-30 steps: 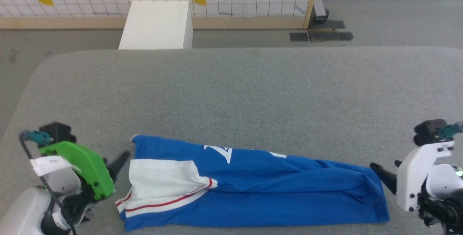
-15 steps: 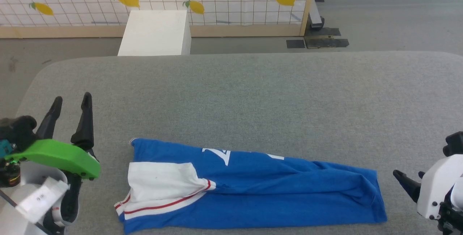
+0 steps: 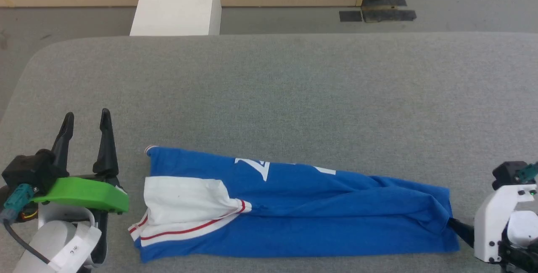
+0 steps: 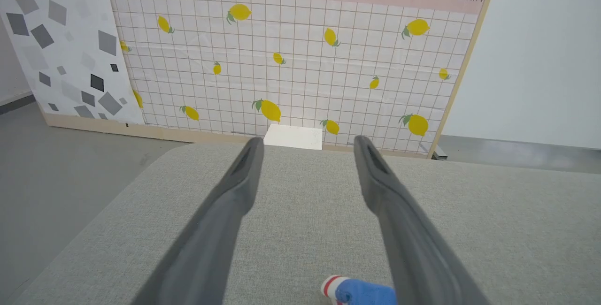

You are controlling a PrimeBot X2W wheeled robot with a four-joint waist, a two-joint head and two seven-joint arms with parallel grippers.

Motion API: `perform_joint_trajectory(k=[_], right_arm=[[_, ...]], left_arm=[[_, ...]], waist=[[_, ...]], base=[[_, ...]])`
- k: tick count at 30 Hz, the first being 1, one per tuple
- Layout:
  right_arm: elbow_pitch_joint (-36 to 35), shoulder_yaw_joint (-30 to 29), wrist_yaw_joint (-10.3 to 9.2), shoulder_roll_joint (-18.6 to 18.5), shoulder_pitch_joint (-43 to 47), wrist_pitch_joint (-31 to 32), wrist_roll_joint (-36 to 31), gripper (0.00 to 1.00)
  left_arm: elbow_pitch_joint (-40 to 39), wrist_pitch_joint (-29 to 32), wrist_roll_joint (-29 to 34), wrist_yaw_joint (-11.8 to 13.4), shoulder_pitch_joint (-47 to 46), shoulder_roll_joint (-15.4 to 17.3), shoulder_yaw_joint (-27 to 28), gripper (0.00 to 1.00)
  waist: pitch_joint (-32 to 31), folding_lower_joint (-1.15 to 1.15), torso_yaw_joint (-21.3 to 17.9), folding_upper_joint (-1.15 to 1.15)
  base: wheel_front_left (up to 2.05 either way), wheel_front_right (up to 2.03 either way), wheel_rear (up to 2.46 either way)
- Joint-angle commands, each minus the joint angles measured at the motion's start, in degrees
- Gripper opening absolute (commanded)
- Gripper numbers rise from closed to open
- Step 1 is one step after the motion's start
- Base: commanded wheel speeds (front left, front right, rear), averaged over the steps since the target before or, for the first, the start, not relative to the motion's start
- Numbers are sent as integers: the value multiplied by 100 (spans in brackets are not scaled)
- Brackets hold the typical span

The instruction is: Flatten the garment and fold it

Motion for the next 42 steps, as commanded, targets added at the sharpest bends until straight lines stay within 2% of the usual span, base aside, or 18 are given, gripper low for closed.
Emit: perform_joint_trajectory(k=[1,12,20,21,22,23,35,42], right_arm=[[58,104,-8,-31,-143,-22,72,100],[402,1053,-8,58,-596,-178,515,100],[636,1347,-8,-72,-722,-197,649,100],[668,1361,-8,-90,-727,-183,645,42],[702,1369,-8,-116,-736,-184,623,7],[734,1362,-8,-128,-740,-182,619,0],[817,1066,-8,-309,-772,-239,615,0],[838,445,-8,-623,-686,-92,423,0]], left_arm=[[12,-46,103,-43,50,-36,30,100],[68,-50,397,-283,127,-352,292,100],[133,-51,485,-433,146,-501,391,100],[140,-51,493,-444,156,-507,401,100],[132,-51,507,-455,163,-519,426,100],[132,-51,515,-465,171,-528,439,100],[102,-51,602,-568,276,-597,537,100],[103,-51,583,-618,313,-628,559,100]], waist=[[153,0,55,0],[283,0,64,0],[258,0,84,0],[254,0,84,0],[253,0,83,0],[254,0,84,0],[200,0,73,0],[209,0,88,0]], base=[[0,0,0],[0,0,0],[0,0,0],[0,0,0],[0,0,0],[0,0,0],[0,0,0],[0,0,0]])
